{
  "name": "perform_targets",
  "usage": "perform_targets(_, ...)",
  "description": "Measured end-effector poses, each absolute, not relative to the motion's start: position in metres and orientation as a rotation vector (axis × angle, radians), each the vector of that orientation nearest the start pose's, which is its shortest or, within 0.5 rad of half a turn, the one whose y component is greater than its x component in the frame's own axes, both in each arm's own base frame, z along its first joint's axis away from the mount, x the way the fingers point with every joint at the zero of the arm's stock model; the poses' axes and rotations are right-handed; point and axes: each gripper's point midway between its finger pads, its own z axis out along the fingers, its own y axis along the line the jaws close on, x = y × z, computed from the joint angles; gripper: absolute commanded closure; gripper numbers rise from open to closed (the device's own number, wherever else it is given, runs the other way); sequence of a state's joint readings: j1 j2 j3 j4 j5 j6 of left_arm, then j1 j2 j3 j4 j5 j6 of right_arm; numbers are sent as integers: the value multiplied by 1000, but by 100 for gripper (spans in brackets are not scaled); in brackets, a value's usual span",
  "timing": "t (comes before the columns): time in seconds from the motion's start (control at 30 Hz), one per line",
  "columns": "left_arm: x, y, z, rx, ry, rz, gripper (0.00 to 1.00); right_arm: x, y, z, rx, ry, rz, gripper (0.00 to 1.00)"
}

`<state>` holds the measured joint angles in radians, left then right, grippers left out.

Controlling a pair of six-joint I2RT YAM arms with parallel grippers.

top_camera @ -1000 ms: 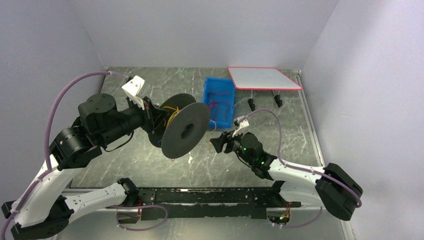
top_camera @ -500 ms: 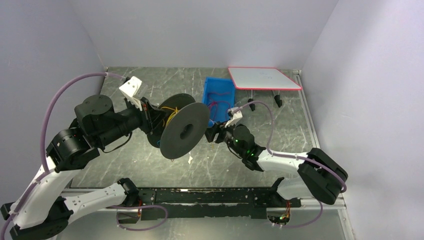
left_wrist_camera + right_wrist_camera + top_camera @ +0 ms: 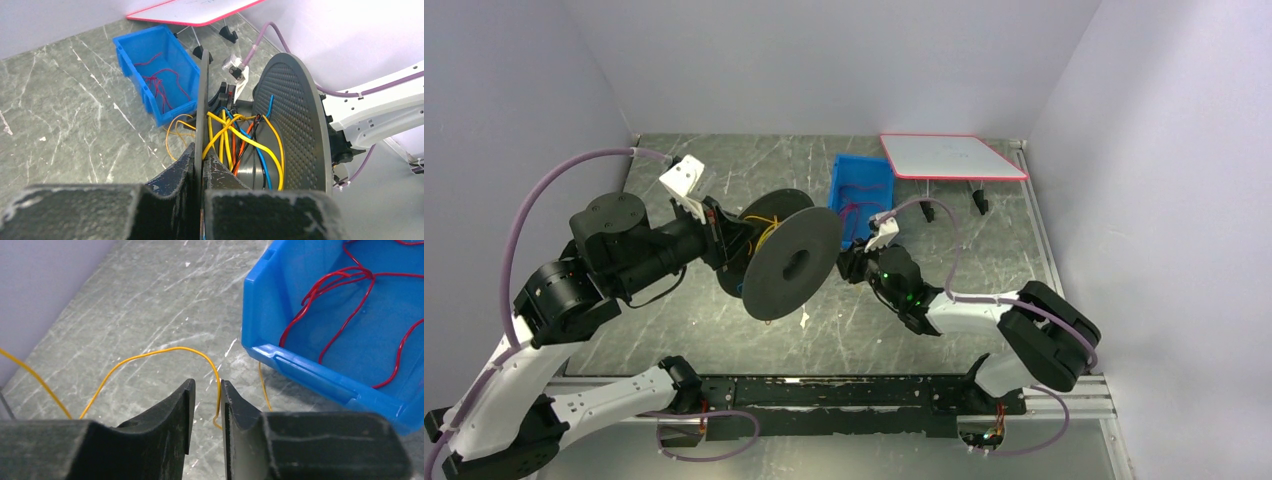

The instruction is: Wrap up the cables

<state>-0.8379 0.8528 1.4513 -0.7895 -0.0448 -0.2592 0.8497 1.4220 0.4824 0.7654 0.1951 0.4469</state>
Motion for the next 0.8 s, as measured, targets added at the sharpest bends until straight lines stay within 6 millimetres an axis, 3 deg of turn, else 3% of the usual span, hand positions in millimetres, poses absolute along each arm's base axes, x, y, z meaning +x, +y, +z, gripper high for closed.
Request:
perform_targets(0.17, 167, -190, 412, 488, 1758, -752, 93, 285, 300, 124, -238, 1808, 754, 100)
perform_targets(0.5, 174, -191, 410, 442, 1780, -740, 93, 279, 296, 117, -262, 1819, 759, 100)
perform_targets(0.8, 217, -188, 394, 271, 1848, -559, 93, 225, 275, 71, -304, 1942, 807, 100)
